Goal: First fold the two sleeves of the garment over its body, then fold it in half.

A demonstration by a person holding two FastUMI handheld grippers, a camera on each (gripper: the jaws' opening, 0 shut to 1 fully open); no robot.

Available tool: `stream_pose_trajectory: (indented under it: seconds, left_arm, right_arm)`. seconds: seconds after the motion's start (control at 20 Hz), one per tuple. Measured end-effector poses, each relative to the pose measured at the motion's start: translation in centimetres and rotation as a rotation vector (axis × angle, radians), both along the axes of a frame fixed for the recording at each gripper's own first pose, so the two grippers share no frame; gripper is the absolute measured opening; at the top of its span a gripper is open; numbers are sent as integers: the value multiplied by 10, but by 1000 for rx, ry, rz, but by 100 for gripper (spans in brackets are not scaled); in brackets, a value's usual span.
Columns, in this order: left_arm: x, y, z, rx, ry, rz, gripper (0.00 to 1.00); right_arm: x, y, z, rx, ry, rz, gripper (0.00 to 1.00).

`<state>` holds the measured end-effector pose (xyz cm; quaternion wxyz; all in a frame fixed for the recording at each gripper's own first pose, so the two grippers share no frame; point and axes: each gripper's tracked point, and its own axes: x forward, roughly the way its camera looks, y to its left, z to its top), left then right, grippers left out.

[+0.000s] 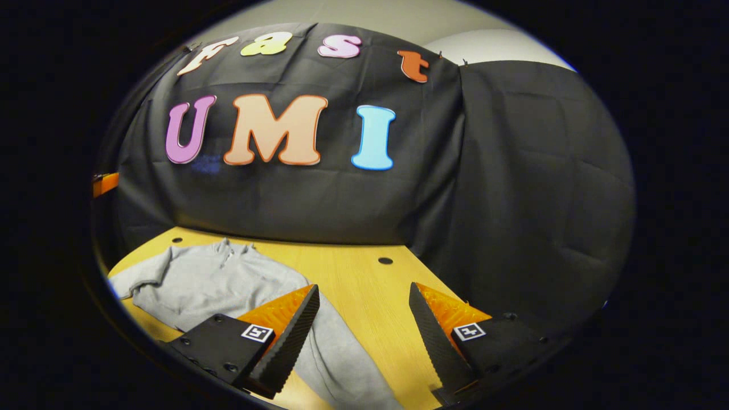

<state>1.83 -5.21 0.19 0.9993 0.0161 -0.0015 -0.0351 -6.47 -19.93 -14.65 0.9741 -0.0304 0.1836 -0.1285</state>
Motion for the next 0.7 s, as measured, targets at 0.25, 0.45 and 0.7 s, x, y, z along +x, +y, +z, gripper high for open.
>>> stream_pose_trajectory:
  seconds: [0.25,0.45,0.7]
  left_arm:
    - [5,-12,-4,3,7,-23,94]
    - [9,-19,-9,-5,21,-28,94]
    - [12,-31,-11,3,32,-32,99]
  right_arm:
    - [-38,-21,-57,12,165,-26,100]
    - [-67,-17,-99,34,276,-7,99]
    - [-93,-9,-144,75,392,19,99]
